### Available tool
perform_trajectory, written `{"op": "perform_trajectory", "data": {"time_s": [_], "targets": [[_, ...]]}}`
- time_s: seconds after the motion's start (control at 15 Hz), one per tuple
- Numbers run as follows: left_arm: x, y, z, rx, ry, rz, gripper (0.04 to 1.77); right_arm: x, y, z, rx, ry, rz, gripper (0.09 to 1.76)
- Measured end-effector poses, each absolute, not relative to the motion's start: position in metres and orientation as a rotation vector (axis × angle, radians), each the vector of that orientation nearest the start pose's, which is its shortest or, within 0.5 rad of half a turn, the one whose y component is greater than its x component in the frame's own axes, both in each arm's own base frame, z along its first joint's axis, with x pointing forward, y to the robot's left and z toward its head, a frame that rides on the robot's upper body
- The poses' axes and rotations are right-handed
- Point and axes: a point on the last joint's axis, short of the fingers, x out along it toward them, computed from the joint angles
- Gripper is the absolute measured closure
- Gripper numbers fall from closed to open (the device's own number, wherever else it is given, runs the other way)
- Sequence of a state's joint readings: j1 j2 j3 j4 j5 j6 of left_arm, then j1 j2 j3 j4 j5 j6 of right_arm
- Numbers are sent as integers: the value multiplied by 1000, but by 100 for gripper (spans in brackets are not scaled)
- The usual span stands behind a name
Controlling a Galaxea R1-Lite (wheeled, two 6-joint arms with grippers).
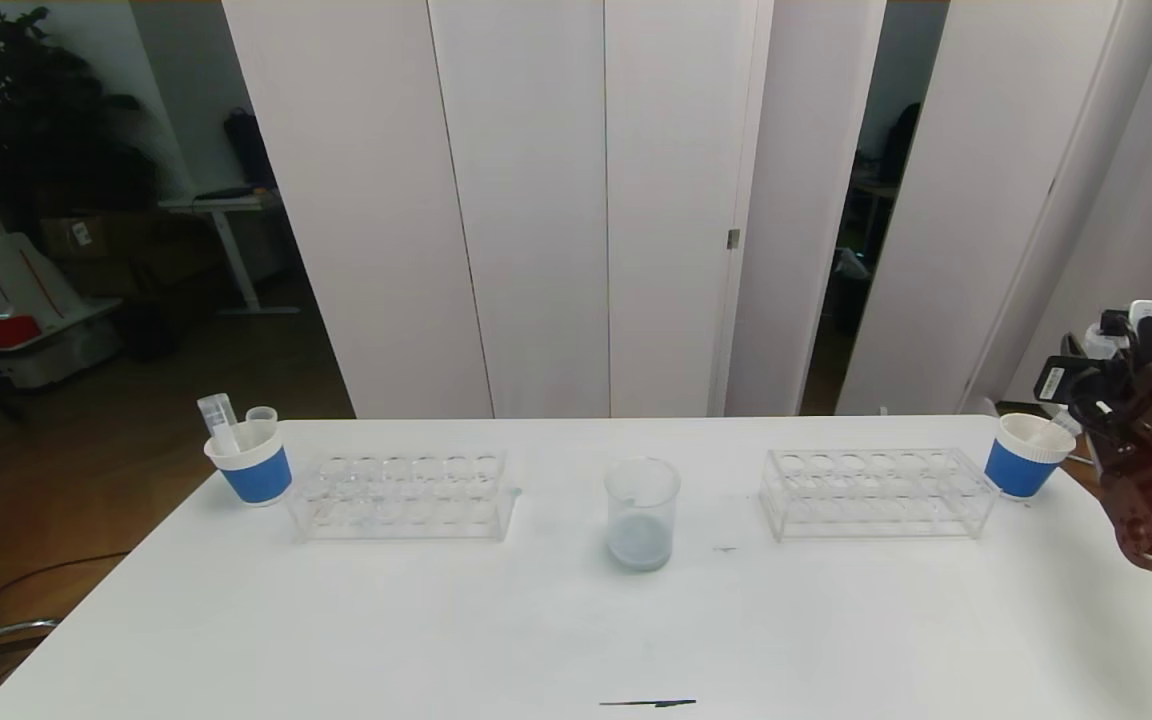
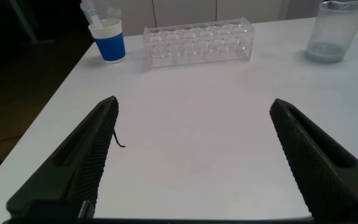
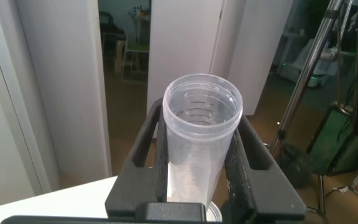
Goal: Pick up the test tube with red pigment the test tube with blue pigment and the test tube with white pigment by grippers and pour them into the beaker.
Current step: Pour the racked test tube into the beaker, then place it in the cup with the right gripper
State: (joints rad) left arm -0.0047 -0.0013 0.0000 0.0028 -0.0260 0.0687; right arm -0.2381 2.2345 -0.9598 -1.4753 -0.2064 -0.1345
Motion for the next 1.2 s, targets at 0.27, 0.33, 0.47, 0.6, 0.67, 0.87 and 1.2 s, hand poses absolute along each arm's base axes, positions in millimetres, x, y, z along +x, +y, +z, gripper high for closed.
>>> {"op": "perform_trajectory", "data": {"time_s": [0.27,0.33,0.47,0.6,0.67,0.87,1.2], "targets": [[-23,0,75,69,0,-30,7,406,-99,78,-135,-99,-444,126],[-23,0,75,69,0,-30,7,407,-99,71,-135,-88,-440,126],[-23,0,75,69,0,-31,7,409,-98,61,-135,-83,-437,126],[-23,0,75,68,0,-30,7,410,-97,53,-135,-70,-435,126],[-23,0,75,68,0,-30,7,410,-98,50,-135,-62,-436,126],[-23,0,75,69,0,-31,7,412,-98,42,-134,-46,-420,126],[-23,0,75,68,0,-30,7,412,-103,36,-134,-34,-406,126]]}}
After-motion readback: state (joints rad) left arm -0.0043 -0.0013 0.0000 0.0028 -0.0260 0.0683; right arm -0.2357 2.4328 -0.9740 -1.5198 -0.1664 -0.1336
